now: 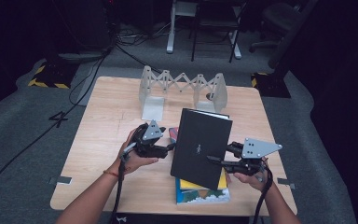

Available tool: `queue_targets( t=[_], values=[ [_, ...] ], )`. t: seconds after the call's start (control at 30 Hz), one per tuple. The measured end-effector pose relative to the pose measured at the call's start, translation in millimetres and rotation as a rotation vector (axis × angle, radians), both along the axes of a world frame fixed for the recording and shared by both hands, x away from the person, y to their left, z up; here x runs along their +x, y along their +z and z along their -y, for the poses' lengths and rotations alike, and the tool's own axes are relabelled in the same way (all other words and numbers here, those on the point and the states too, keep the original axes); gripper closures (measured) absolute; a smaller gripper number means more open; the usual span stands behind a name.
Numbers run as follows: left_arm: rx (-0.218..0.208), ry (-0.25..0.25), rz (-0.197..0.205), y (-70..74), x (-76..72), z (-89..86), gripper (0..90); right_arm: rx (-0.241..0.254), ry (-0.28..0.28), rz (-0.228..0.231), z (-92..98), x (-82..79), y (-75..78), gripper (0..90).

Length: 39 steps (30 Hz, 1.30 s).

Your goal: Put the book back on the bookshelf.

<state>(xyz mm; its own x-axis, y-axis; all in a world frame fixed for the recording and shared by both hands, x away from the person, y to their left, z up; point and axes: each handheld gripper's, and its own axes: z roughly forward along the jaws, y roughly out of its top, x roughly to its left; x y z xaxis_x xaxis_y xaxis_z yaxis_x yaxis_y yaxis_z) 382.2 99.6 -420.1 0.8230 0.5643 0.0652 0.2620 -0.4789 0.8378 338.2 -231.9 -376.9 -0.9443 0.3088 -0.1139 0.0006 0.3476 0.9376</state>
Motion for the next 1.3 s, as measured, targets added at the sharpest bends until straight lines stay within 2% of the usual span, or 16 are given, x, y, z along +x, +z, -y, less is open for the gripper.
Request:
queue_targets(
  t=[0.03,0.1,0.17,0.4,0.53,0.63,0.7,0.8,0.87,0.93,1.03,1.07,1.3],
  values=[
    [0.013,-0.008,-0.004,-1.7,-1.6,-1.1,25.6,0.0,0.0,0.0,0.1,0.2,-0.2,60.8],
    [0.013,-0.034,-0.028,-5.6,-4.6,-3.7,22.2,0.0,-0.001,0.001,-0.1,0.3,-0.1,60.7],
    [0.013,-0.035,-0.045,-9.3,-8.3,-6.3,18.7,0.0,0.0,0.002,0.1,0.2,-0.2,60.7],
    [0.049,-0.068,-0.074,-16.8,-25.2,-10.5,17.6,-0.004,0.0,0.012,-0.4,-1.4,0.2,60.7],
    [0.025,-0.102,-0.107,-16.2,-33.6,-11.3,17.6,-0.007,-0.001,0.019,-0.9,-2.6,0.6,60.7],
    [0.029,-0.095,-0.107,-14.8,-35.4,-10.8,19.4,-0.008,0.0,0.024,-0.9,-3.0,0.6,60.6],
    [0.038,-0.12,-0.104,-11.3,-39.2,-11.5,19.4,-0.01,0.001,0.024,-1.0,-3.1,0.6,60.6],
    [0.012,-0.151,-0.104,-7.2,-45.5,-12.5,18.8,-0.011,0.0,0.034,-1.4,-4.4,0.7,60.6],
    [0.002,-0.176,-0.124,-7.8,-47.1,-7.2,18.2,-0.012,0.002,0.038,-1.9,-4.6,0.8,60.6],
    [-0.001,-0.184,-0.127,-8.6,-46.8,-4.0,18.1,-0.013,0.002,0.037,-1.9,-4.5,0.9,60.6],
    [0.012,-0.21,-0.134,-12.6,-43.6,12.9,18.1,-0.019,0.001,0.044,-2.6,-6.0,1.7,60.6],
    [0.012,-0.21,-0.134,-12.6,-43.6,12.9,13.9,-0.019,0.001,0.044,-2.6,-6.0,1.7,60.6],
    [-0.012,-0.265,-0.146,-10.6,-33.9,28.6,7.2,-0.028,0.007,0.064,-3.2,-7.3,2.5,60.6]
  ],
)
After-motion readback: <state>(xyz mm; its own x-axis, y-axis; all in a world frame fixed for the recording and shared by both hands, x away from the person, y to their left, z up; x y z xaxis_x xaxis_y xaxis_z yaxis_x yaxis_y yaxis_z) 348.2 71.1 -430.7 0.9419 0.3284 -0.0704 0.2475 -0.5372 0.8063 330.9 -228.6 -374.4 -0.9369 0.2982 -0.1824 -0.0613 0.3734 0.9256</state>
